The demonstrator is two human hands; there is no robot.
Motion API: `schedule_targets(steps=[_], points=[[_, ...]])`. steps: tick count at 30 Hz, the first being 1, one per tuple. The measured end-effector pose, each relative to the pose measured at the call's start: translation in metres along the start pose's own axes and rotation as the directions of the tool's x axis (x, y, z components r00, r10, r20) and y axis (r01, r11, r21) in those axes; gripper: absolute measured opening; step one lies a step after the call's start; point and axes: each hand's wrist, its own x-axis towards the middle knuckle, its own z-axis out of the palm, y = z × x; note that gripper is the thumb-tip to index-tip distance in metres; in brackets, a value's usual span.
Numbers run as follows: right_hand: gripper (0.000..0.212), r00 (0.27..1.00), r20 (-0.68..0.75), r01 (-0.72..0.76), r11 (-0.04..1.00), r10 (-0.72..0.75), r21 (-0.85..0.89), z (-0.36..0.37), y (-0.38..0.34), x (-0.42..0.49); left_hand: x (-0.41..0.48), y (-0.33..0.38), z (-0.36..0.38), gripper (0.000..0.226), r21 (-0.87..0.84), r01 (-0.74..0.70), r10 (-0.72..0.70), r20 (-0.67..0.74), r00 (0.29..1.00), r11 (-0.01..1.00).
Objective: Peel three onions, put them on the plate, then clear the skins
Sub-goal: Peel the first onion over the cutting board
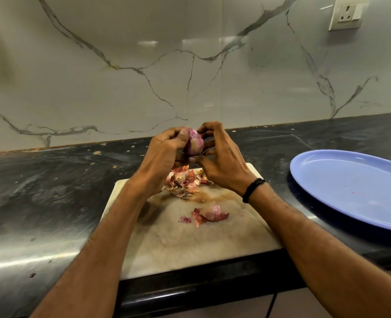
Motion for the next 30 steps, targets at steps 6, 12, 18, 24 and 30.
schedule_targets(steps=[6,12,18,24,30], points=[[0.061,0.998,-0.055,0.023,1.0,-0.024,-0.021,-0.0003,-0.0014,0.0014,0.0023,0.0013,0.0001,0.026,-0.011,0.025,-0.026,-0.049,0.998,1.0],[0.053,0.996,-0.037,0.081,0.993,-0.085,-0.087,0.0002,-0.0016,0.0,0.0022,0.0007,0.0003,0.027,0.001,0.0,0.0,-0.06,0.998,1.0],[0.048,0.996,-0.037,0.08,0.991,-0.084,-0.107,0.0026,0.0026,-0.0004,0.0011,0.0006,0.0009,0.033,0.014,0.024,-0.023,-0.086,0.996,1.0],[0.04,0.996,-0.023,0.078,0.99,-0.081,-0.116,0.0009,0.0004,-0.0011,0.0018,0.0002,-0.0001,0.033,0.022,0.048,-0.046,-0.087,0.995,0.999],[0.022,0.994,-0.061,0.077,0.979,-0.09,-0.19,-0.0009,-0.0003,-0.0006,0.0033,-0.0006,-0.0022,0.03,-0.057,0.114,-0.119,-0.09,0.989,0.992]])
